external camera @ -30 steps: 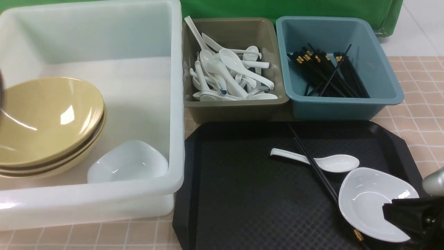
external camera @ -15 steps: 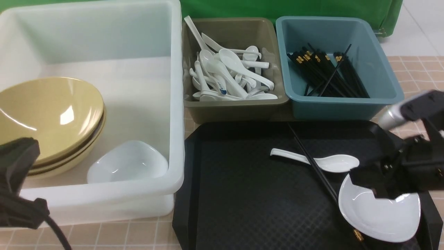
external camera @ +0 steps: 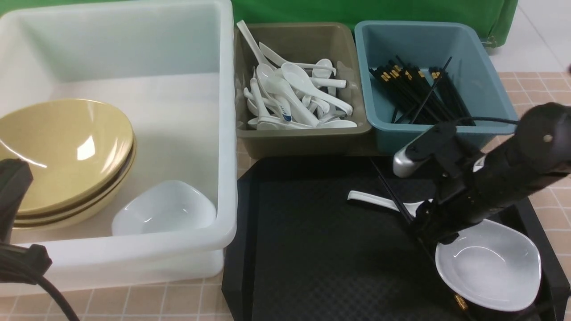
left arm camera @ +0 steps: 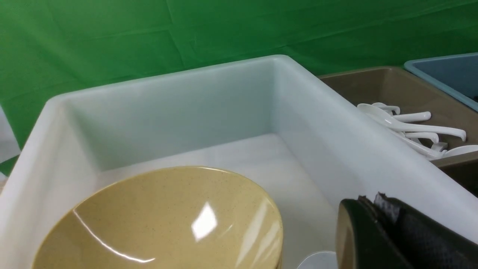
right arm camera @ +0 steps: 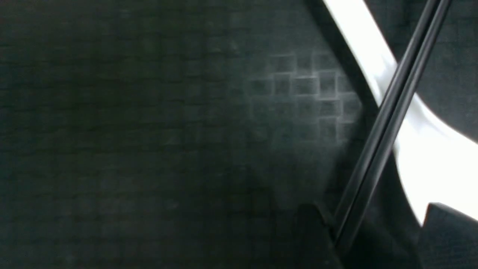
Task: On brown table put chopsticks spoon bowls plates into blue grey white boxes.
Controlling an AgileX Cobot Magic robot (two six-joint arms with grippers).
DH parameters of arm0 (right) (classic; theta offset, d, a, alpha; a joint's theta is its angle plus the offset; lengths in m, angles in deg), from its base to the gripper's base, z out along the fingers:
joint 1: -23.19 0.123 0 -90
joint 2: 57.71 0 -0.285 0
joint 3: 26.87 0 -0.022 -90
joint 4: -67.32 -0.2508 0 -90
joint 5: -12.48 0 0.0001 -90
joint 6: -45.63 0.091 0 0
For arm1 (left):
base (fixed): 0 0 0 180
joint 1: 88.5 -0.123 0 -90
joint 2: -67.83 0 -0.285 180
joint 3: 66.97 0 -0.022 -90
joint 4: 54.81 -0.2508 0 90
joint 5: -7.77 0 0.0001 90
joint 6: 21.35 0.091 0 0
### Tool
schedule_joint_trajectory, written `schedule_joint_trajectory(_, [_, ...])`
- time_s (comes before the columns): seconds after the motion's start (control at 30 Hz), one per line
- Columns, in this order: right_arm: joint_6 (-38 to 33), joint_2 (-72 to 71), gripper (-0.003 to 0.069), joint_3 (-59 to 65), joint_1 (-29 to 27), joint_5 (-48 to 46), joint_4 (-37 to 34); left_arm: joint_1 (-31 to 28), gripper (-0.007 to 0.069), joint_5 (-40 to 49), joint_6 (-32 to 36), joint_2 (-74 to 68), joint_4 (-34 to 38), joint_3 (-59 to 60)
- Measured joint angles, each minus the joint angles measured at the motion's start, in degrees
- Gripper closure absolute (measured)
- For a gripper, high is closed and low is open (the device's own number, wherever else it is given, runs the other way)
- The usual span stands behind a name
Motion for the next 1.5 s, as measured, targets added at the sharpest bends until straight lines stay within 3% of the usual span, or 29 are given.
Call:
schedule_joint_trajectory(0.2, [1.09, 3.16, 0.0267, -0.71, 2.1, -0.39, 0.59, 0.0, 0.0623, -0.05, 0.0, 0.0, 0.08, 0.0])
schedule_joint_trajectory(0.27, [1.31, 3.77, 0.0309, -0.78, 3.21, -0.45, 0.59, 0.0, 0.0623, -0.27, 0.0, 0.0, 0.08, 0.0])
schedule_joint_trajectory(0.37, [1.42, 4.26, 0.0469, -0.78, 4.98, -0.49, 0.59, 0.0, 0.0623, -0.68, -0.06, 0.0, 0.12, 0.0])
schedule_joint_trajectory(0.43, [1.41, 4.26, 0.0512, -0.83, 5.63, -0.77, 0.59, 0.0, 0.0623, -0.68, -0.06, 0.0, 0.12, 0.0])
schedule_joint_trajectory(0.7, [1.41, 3.11, 0.0508, -2.18, 7.7, -4.25, 0.67, 0.0, 0.0623, -0.67, -0.19, 0.0, 0.12, 0.0])
schedule_joint_trajectory(1.1, [2.48, -11.67, 0.0508, -2.89, 8.35, -3.54, -0.33, 0.0, 0.0623, -0.62, -0.19, 0.0, 0.14, 0.0])
schedule_joint_trajectory(1.23, [2.63, -17.23, 0.0508, -2.89, 8.35, 6.48, -1.18, 0.0, 0.0623, -0.62, -0.19, 0.0, 0.28, 0.0])
schedule_joint_trajectory(1.33, [1.5, -19.11, 0.0508, -2.89, 8.14, 27.18, -1.58, 0.0, 0.0623, -0.62, -0.19, 0.0, 0.33, 0.0])
schedule_joint_trajectory(1.4, [1.36, -18.68, 0.0508, -2.89, 7.65, 34.82, -1.71, 0.0, 0.0623, -0.62, -0.19, 0.0, 0.33, 0.0])
schedule_joint_trajectory(1.43, [1.36, -17.17, 0.0508, -2.98, 6.59, 44.76, -1.91, 0.0, 0.0623, -0.62, -0.19, 0.0, 0.33, 0.0])
schedule_joint_trajectory(1.5, [1.48, -15.29, 0.0508, -3.48, 5.7, 49.88, -2.16, 0.0, 0.0623, -0.62, -0.19, 0.0, 0.33, 0.0])
